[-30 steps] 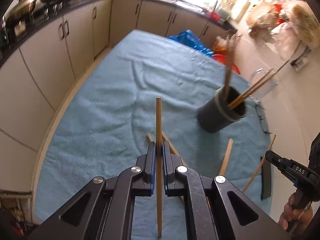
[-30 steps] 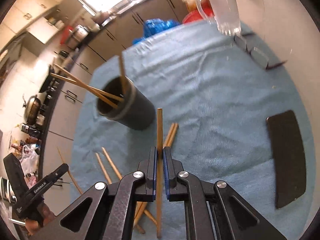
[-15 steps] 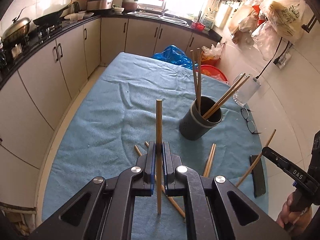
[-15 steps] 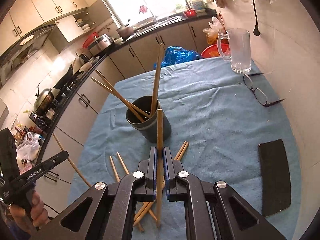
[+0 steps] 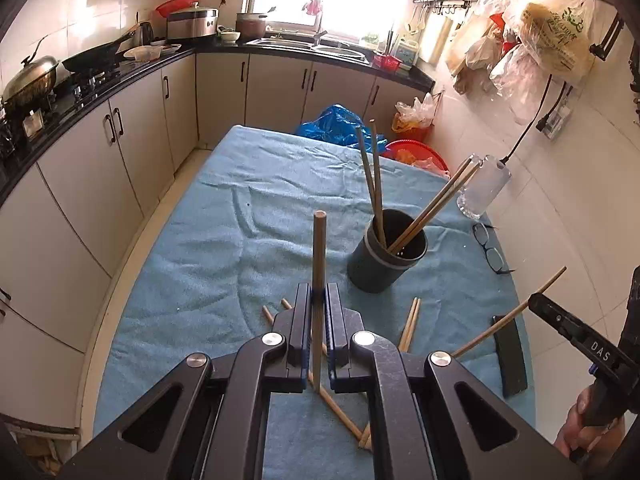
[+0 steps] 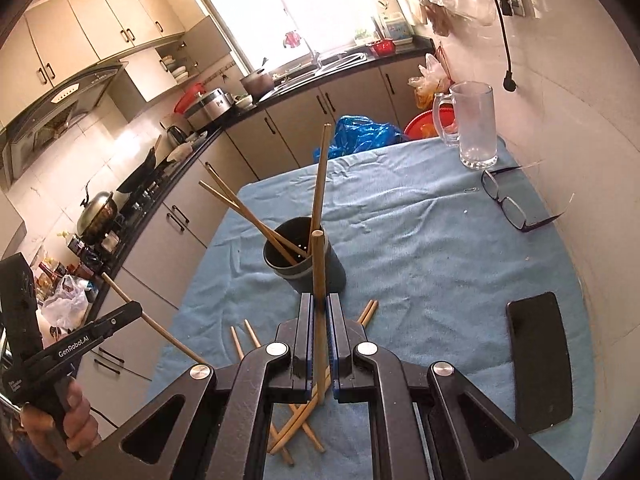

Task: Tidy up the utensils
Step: 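Lift the chopstick upright with the right tool toward the black holder, then lower the chopstick into the black holder with the right tool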

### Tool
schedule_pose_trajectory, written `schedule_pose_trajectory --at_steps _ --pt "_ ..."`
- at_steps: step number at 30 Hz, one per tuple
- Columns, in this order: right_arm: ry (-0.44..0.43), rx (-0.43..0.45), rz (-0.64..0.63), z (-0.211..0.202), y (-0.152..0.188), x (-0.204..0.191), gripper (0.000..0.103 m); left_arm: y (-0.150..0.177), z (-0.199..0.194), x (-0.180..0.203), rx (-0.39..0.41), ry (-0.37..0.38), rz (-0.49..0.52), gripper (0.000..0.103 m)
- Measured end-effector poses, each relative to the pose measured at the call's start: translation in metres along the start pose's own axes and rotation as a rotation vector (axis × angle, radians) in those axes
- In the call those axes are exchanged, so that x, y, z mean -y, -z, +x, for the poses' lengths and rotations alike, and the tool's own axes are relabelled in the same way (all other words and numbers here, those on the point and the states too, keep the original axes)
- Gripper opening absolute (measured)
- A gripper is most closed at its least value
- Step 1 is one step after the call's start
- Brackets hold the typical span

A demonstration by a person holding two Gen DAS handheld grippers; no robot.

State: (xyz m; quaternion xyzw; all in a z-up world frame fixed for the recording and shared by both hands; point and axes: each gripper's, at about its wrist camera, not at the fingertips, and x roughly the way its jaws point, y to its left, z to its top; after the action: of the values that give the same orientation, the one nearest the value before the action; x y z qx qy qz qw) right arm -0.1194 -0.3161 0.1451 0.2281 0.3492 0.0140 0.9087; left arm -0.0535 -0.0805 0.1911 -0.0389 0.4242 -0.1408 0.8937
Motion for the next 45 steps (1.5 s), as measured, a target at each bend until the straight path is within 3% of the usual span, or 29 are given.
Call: schedule_pose_trajectory --at_steps 22,34,45 --pt "-0.040 0.062 0.030 -0.026 -0.024 0.006 0.006 -0.033 -0.018 0.023 0.047 0.048 0.036 0.006" --pt "-0.074 0.119 0.045 -0.032 -0.071 -0.005 0.006 -0.083 -0.033 0.049 0.113 0.103 0.061 0.006" --pt "-0.080 0.155 0.057 -0.025 -0.111 -0.016 0.006 -0.119 -0.023 0.063 0.143 0.105 0.061 0.006"
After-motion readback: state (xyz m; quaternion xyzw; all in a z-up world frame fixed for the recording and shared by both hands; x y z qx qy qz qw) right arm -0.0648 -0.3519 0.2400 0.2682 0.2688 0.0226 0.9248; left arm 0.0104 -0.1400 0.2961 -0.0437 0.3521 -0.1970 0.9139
